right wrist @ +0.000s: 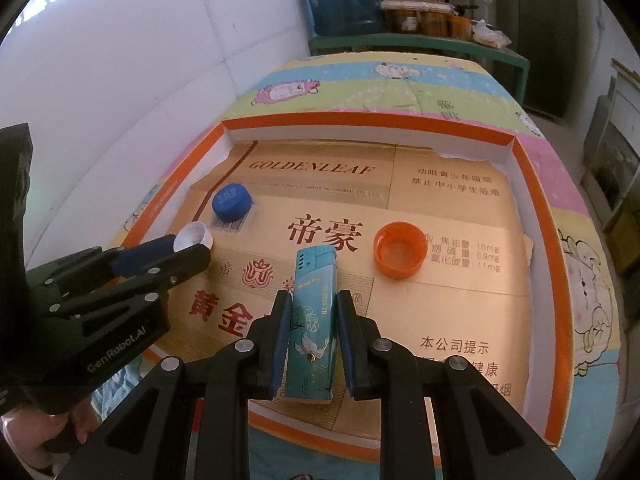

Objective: Organize rigid objects
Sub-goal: 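Open the right tool on the teal box while the left tool releases the white cap, then withdraw both tools from the tray back over the loose objects on the quilt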

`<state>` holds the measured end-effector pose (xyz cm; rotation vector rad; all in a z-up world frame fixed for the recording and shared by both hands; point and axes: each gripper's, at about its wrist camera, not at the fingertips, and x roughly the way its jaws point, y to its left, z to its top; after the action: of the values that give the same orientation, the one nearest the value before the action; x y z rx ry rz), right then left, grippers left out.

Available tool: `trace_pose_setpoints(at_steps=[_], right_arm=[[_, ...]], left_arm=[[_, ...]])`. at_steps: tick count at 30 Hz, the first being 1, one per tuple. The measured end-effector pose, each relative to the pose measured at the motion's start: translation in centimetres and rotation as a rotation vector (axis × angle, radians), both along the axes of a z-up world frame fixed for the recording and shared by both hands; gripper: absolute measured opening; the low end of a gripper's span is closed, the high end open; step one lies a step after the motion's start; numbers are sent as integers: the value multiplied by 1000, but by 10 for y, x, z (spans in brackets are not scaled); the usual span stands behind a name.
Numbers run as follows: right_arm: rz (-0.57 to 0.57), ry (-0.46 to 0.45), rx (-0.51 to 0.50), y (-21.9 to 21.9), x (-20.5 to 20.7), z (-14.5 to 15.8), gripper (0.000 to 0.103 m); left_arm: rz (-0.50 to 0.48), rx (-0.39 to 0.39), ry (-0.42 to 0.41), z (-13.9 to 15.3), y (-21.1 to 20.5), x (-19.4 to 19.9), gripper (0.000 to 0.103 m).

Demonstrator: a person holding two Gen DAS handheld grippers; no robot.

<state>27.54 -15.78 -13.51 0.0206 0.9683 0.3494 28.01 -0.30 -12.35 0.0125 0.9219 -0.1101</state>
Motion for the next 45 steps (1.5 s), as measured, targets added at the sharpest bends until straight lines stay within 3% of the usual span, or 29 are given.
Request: trace_pose_setpoints(at_steps=[7, 14, 19, 45], right_arm=[[5, -10, -12, 1, -2, -1, 26], [0, -43, -20, 0, -6, 8, 35], [-12, -58, -21, -3, -10, 14, 35], [-64, -115, -22, -13, -71, 57, 35]], left_arm=[[-13, -5, 1, 1, 2, -1, 30], [-7, -26, -3, 5, 4, -4, 31], [-7, -28, -33, 15, 5, -9, 48], [-5, -32, -137, 68, 8, -68, 50]])
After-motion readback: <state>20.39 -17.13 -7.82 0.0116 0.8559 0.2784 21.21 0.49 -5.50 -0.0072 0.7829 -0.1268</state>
